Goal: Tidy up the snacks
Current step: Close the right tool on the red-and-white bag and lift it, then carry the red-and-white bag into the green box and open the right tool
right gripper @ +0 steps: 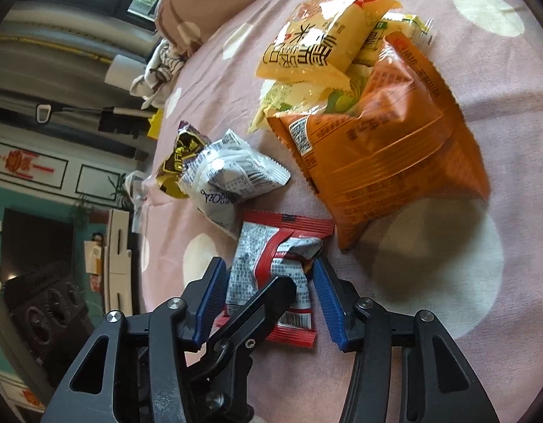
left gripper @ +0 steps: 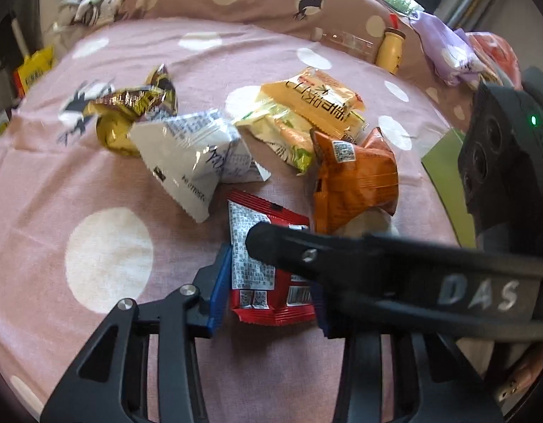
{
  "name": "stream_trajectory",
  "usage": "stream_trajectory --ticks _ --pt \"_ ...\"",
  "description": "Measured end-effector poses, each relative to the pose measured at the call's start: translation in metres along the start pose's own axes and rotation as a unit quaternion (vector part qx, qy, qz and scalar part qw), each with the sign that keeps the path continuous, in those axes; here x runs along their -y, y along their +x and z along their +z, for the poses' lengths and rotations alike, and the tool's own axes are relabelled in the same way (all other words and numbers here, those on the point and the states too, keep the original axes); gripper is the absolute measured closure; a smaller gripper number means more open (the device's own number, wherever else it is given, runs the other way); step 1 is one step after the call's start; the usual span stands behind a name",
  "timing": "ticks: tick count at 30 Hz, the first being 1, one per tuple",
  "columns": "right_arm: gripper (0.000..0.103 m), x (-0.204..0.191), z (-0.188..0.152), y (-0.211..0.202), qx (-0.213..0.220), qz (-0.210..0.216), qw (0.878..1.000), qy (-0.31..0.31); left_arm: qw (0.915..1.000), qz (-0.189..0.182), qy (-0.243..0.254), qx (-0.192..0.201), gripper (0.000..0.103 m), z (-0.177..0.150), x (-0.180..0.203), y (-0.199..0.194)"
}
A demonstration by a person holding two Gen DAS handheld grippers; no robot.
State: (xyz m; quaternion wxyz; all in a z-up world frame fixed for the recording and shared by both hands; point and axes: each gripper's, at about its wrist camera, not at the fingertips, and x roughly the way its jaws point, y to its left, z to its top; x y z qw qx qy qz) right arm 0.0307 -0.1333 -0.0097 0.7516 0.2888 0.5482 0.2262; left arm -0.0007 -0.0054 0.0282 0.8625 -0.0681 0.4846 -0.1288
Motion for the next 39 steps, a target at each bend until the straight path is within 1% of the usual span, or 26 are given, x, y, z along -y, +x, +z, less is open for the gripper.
stream_trajectory --ticks 2,4,7,8,10,13,15,18,21,24,27,32,36,39 --pt "0.052 -0.004 -0.003 -0.001 0.005 -0.011 1.000 -0.013 1.0000 0.000 0.005 0.005 0.067 0.000 0.002 -0.001" --pt "0.052 -0.008 -0.008 -0.008 0.010 -0.017 1.000 -0.016 0.9998 -0.003 0.010 0.015 0.068 0.000 0.007 -0.007" --pt "0.052 -0.015 -0.012 -0.024 0.030 -0.009 0.999 -0.031 0.9983 0.001 0.032 0.049 0.068 0.000 0.019 -0.024" --pt "0.052 -0.019 -0.014 -0.030 0.039 -0.007 0.999 -0.035 0.9979 -0.003 0.032 0.057 0.068 0.001 0.021 -0.028" --pt "0.052 -0.025 -0.017 -0.046 0.064 -0.013 0.997 -0.048 0.9962 -0.014 0.037 0.078 0.068 0.003 0.029 -0.039" --pt "0.052 -0.032 -0.018 -0.071 0.100 -0.017 0.993 -0.063 0.9919 -0.013 0.057 0.113 0.068 0.007 0.049 -0.054" --pt "0.052 -0.032 -0.019 -0.091 0.127 -0.012 0.990 -0.067 0.9887 -0.018 0.070 0.131 0.068 0.010 0.063 -0.062" --pt "0.052 -0.030 -0.021 -0.116 0.159 -0.003 0.985 -0.068 0.9836 -0.024 0.091 0.154 0.068 0.012 0.079 -0.073" --pt "0.052 -0.023 -0.025 -0.144 0.196 -0.003 0.978 -0.065 0.9778 -0.040 0.112 0.173 0.068 0.015 0.102 -0.079" --pt "0.052 -0.015 -0.029 -0.165 0.224 -0.004 0.973 -0.056 0.9734 -0.051 0.132 0.181 0.068 0.016 0.122 -0.082" --pt "0.052 -0.006 -0.030 -0.181 0.247 -0.004 0.968 -0.039 0.9700 -0.059 0.153 0.179 0.068 0.019 0.141 -0.080" --pt "0.052 0.012 -0.033 -0.207 0.284 -0.018 0.959 -0.010 0.9625 -0.086 0.186 0.178 0.068 0.023 0.170 -0.074" --pt "0.052 0.028 -0.037 -0.226 0.311 -0.035 0.950 0.018 0.9556 -0.117 0.212 0.167 0.068 0.026 0.192 -0.065" --pt "0.052 0.042 -0.040 -0.237 0.324 -0.045 0.944 0.041 0.9522 -0.132 0.225 0.159 0.068 0.026 0.205 -0.060"
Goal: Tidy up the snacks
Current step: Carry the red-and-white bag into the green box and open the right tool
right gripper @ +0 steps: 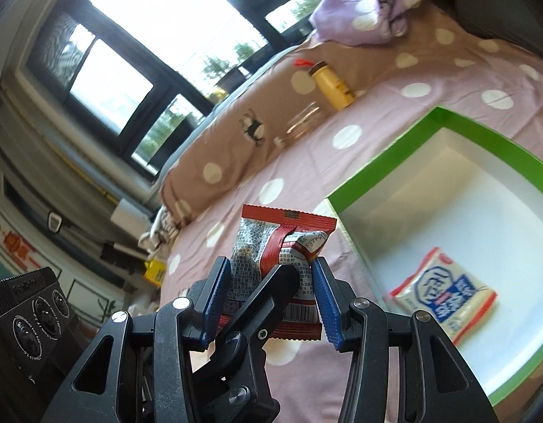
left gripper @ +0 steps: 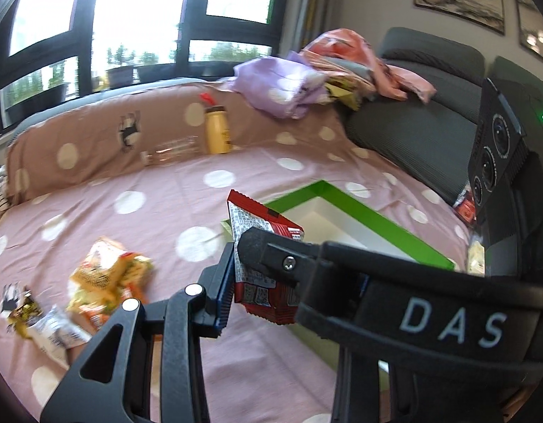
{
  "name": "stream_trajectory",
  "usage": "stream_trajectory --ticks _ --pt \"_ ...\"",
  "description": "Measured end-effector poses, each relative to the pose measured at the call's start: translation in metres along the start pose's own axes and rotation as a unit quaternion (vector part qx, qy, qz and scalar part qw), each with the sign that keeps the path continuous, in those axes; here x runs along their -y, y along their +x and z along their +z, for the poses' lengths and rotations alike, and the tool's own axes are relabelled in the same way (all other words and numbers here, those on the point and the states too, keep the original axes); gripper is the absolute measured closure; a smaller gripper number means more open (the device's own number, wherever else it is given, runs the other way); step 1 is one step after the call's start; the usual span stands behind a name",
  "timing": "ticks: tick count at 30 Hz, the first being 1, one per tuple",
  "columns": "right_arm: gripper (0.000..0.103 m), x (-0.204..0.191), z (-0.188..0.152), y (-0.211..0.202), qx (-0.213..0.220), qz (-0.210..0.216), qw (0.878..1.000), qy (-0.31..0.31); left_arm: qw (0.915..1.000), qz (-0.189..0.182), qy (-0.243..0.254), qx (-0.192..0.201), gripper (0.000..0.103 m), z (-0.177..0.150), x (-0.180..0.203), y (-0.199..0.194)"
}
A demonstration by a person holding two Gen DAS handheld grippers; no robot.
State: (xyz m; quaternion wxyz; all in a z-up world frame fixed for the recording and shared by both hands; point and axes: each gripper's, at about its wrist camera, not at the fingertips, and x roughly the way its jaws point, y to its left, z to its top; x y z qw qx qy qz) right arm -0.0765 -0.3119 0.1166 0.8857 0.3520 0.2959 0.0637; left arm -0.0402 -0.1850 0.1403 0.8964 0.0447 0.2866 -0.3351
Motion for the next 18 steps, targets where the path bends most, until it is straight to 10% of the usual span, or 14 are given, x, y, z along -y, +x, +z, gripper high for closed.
stream_trajectory --ticks 18 --pt "0.052 0.063 0.012 -0.017 0.019 -0.060 0.994 0.087 0.9951 -0.072 0.025 -0.064 0.068 0.002 0.042 0.053"
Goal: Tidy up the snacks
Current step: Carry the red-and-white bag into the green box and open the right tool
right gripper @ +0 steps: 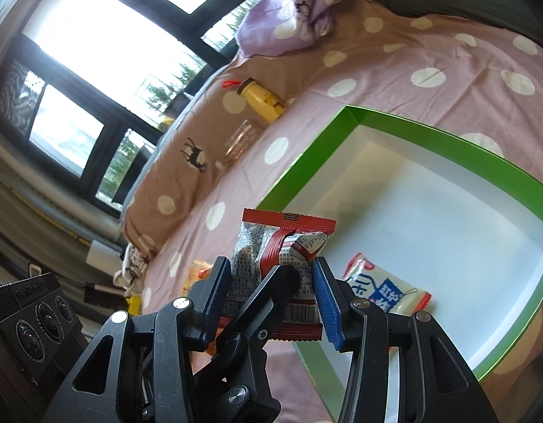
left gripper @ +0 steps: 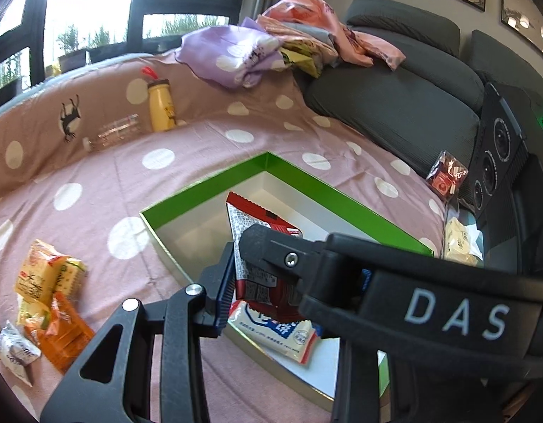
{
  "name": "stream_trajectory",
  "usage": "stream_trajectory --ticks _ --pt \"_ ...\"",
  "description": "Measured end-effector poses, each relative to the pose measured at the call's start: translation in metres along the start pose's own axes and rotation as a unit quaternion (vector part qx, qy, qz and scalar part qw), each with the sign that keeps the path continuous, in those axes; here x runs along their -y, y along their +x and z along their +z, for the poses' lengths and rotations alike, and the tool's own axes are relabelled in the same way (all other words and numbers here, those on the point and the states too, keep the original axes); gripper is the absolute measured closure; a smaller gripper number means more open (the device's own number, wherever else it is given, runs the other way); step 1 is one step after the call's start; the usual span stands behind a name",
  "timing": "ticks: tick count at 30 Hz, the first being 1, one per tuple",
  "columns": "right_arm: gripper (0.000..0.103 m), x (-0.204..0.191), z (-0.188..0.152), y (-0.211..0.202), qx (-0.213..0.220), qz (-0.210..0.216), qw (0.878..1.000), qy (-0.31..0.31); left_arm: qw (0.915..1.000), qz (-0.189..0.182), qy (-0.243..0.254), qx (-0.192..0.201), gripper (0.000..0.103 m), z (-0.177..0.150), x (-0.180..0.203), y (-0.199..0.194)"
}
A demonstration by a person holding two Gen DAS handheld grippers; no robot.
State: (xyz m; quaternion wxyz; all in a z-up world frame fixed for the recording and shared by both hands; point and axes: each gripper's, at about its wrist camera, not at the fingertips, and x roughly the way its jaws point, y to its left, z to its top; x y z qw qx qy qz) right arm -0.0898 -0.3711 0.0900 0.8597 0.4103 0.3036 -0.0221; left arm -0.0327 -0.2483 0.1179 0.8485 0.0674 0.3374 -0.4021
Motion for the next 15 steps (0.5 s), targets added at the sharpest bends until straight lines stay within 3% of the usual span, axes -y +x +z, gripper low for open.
stream_trajectory --ticks 15 --pt "0.052 0.031 0.006 0.025 -0.049 -0.051 0.996 0.053 0.9964 -0.028 -0.023 -0.076 0.070 -0.007 -0.001 0.041"
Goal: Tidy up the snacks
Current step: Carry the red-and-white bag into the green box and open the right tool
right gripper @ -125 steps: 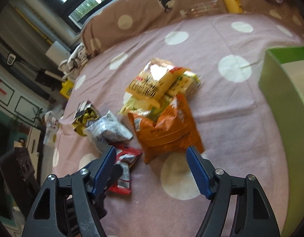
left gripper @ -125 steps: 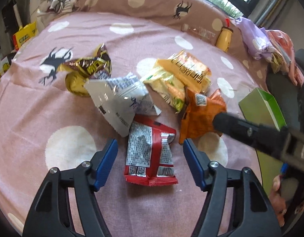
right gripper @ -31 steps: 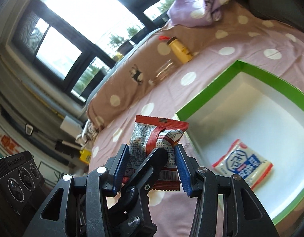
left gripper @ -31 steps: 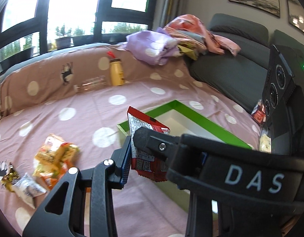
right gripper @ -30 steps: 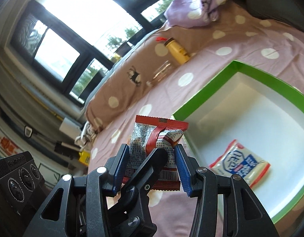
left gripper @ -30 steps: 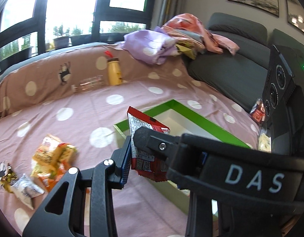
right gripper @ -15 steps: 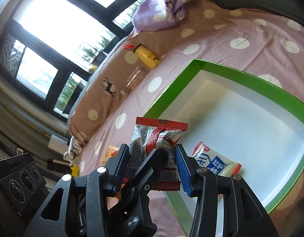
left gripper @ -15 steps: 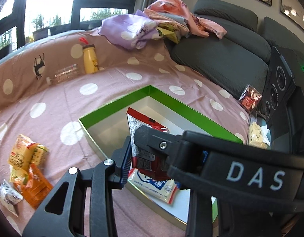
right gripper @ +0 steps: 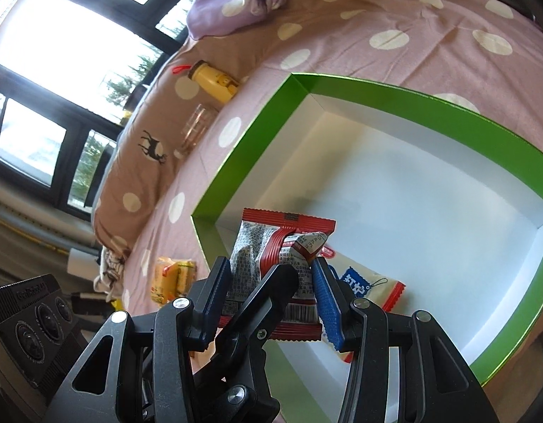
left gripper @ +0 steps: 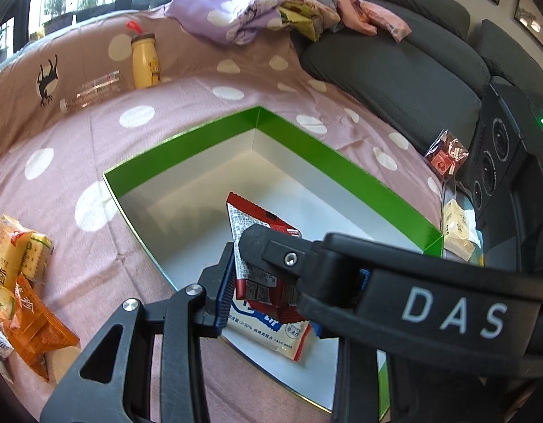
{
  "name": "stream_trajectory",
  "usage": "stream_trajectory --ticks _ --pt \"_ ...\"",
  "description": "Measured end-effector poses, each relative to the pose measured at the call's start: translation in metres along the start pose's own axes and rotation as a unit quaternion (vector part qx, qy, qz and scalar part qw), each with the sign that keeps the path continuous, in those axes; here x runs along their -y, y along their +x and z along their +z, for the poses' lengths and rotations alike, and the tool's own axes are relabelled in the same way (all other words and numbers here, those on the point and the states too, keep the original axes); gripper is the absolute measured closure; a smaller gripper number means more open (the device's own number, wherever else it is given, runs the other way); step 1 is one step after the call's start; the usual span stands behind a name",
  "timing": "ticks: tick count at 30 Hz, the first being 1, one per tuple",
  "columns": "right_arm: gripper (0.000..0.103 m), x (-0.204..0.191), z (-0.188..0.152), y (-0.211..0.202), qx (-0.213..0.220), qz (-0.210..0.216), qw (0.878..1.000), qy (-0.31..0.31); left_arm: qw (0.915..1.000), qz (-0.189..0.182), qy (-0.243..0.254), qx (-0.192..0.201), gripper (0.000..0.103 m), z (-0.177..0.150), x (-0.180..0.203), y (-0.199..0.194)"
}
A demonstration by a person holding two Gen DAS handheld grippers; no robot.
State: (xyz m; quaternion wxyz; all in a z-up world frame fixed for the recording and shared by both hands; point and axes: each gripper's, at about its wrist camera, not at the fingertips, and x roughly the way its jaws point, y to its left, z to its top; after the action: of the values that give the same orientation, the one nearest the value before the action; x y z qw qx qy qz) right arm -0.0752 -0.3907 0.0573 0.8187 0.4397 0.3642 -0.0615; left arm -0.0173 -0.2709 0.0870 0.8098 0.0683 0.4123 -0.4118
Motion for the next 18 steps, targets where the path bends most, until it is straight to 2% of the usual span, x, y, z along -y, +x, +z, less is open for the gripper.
stream_trajectory --ticks 6,18 --pt "0.052 0.007 0.001 0.008 -0.019 -0.017 1.000 0.017 0.9995 -0.002 -0.013 -0.030 0.070 -0.002 -0.001 0.012" --pt "0.052 0.021 0.004 0.014 -0.028 -0.018 0.998 0.045 0.9982 0.006 0.001 -0.060 0.071 0.001 0.002 0.024"
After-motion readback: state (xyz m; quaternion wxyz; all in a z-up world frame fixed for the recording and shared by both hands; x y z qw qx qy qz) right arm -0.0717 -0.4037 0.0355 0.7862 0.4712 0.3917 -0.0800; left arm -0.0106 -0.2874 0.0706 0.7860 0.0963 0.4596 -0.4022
